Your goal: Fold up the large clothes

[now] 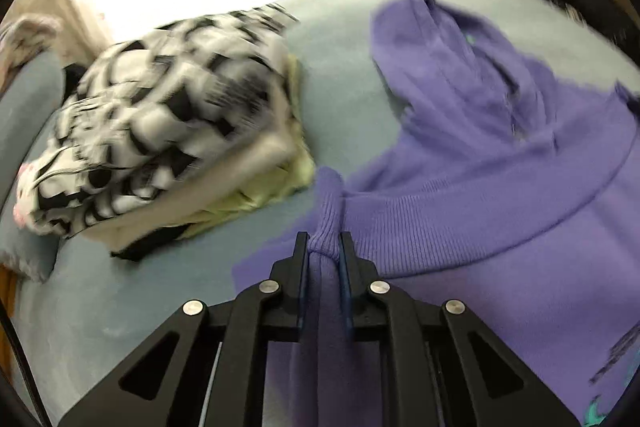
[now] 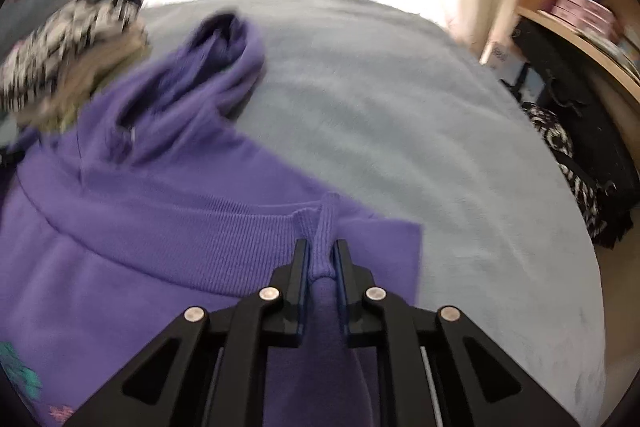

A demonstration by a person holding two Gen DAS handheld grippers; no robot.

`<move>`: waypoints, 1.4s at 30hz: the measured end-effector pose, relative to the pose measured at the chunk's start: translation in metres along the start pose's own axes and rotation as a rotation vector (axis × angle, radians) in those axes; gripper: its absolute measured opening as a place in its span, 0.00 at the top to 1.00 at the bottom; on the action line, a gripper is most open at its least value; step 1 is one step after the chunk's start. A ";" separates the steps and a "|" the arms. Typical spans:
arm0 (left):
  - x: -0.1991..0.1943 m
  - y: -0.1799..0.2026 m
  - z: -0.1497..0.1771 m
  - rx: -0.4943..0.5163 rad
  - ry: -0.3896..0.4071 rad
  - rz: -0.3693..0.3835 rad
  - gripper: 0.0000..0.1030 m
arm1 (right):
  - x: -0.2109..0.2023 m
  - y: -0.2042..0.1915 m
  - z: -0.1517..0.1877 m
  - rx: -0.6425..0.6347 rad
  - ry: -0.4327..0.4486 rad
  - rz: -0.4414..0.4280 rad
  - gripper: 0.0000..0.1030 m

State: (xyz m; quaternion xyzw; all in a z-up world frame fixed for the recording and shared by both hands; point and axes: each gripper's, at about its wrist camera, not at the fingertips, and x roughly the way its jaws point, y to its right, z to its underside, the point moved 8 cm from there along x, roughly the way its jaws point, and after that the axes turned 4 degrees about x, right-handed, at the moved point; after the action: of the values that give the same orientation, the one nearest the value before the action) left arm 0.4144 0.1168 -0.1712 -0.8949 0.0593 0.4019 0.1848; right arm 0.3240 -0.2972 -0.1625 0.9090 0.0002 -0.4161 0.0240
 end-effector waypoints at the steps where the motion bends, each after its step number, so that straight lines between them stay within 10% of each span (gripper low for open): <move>1: -0.010 -0.010 -0.004 -0.048 0.028 0.009 0.90 | -0.009 0.006 -0.006 0.044 0.025 -0.017 0.90; 8: -0.033 -0.040 -0.032 -0.222 0.140 0.003 0.90 | -0.040 0.022 -0.054 0.215 0.164 -0.052 0.90; 18: 0.064 -0.026 0.010 -0.280 -0.035 0.049 0.89 | 0.071 0.029 -0.005 0.324 -0.076 -0.020 0.89; 25: 0.064 -0.034 0.017 -0.346 -0.019 0.127 0.81 | 0.064 0.029 -0.006 0.338 -0.091 -0.058 0.80; 31: 0.028 -0.033 0.019 -0.323 -0.008 0.042 0.64 | 0.027 0.024 -0.012 0.362 -0.048 -0.015 0.78; 42: -0.021 0.043 -0.004 -0.300 0.044 0.248 0.64 | -0.015 -0.115 -0.020 0.161 -0.031 -0.278 0.78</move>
State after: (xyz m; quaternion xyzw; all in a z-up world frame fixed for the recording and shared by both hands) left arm 0.3926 0.0749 -0.1651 -0.9068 0.1126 0.4063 -0.0031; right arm 0.3267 -0.1812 -0.1431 0.8927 0.0926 -0.4279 -0.1067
